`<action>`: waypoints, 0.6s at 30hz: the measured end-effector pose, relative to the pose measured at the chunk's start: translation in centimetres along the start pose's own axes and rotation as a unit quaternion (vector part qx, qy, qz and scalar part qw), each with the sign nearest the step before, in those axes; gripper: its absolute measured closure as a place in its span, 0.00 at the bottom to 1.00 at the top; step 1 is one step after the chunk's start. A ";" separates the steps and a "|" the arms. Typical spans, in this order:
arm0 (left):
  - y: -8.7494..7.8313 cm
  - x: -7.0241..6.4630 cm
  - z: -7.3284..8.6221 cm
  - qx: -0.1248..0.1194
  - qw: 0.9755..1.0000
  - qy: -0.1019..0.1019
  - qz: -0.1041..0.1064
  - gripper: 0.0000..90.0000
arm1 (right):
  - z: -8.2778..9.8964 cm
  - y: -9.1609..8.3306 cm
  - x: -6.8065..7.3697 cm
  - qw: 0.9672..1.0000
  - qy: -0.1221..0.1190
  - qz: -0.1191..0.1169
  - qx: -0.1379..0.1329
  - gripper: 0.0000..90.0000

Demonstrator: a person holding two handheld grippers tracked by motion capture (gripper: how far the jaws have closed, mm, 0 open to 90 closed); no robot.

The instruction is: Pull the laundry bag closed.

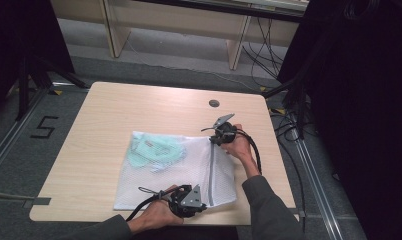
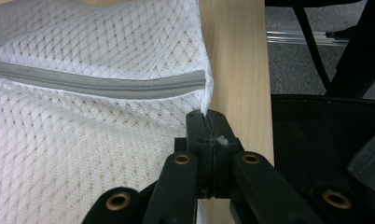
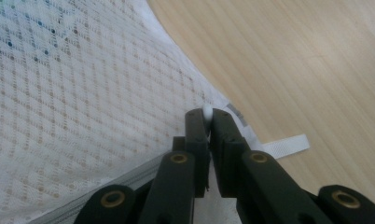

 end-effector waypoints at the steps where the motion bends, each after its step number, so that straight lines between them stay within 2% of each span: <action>1: 0.0 0.0 0.0 -0.005 1.000 -0.008 0.002 0.99 | 0.0 0.0 0.0 1.000 0.002 0.003 0.001 0.96; 2: 0.1 0.0 0.0 -0.011 1.000 -0.015 -0.001 0.99 | 0.0 0.0 0.0 1.000 0.003 0.006 0.002 0.96; 3: 0.1 0.0 -0.1 -0.009 1.000 -0.007 0.000 0.99 | 0.0 0.0 0.1 1.000 0.007 0.007 0.004 0.96; 5: 0.2 -0.1 0.0 -0.010 1.000 -0.013 -0.003 0.98 | 0.0 0.1 0.0 1.000 -0.001 0.005 0.003 0.96; 6: 0.2 0.0 0.0 -0.009 1.000 -0.014 0.000 0.98 | 0.0 0.1 0.1 1.000 0.011 0.005 0.005 0.96; 10: 0.2 0.1 -0.1 -0.010 1.000 -0.022 0.004 0.96 | 0.0 0.1 0.0 1.000 0.009 0.004 0.006 0.93; 11: 0.1 0.2 -0.1 -0.008 1.000 -0.026 0.009 0.94 | 0.0 0.0 0.0 1.000 0.021 0.011 0.007 0.90; 12: 0.1 0.2 -0.1 -0.009 1.000 -0.029 0.008 0.92 | 0.0 -0.2 -0.1 1.000 0.023 0.015 0.007 0.86; 13: 0.0 0.3 -0.2 -0.012 0.999 -0.033 0.007 0.89 | 0.0 -0.2 0.0 0.999 0.040 0.016 0.008 0.84; 14: 0.0 0.4 -0.2 -0.016 0.999 -0.036 0.008 0.89 | 0.0 -0.3 0.1 0.999 0.044 0.013 0.009 0.83; 15: -0.1 0.5 -0.3 -0.017 0.999 -0.038 0.009 0.89 | -0.1 -0.5 0.0 0.999 0.033 0.016 0.006 0.83; 18: -0.5 0.8 -0.4 -0.022 0.999 -0.043 0.006 0.87 | -0.3 -1.0 0.1 0.999 0.050 0.008 -0.014 0.80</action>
Point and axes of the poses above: each handheld gripper's, and its own axes: y roughly forward along the jaws, z roughly out of its underside, x roughly to its left, the point moved 1 cm from there along y, roughly forward along the jaws, and after that the axes turned 4 degrees about -y, right-handed, at the moved point
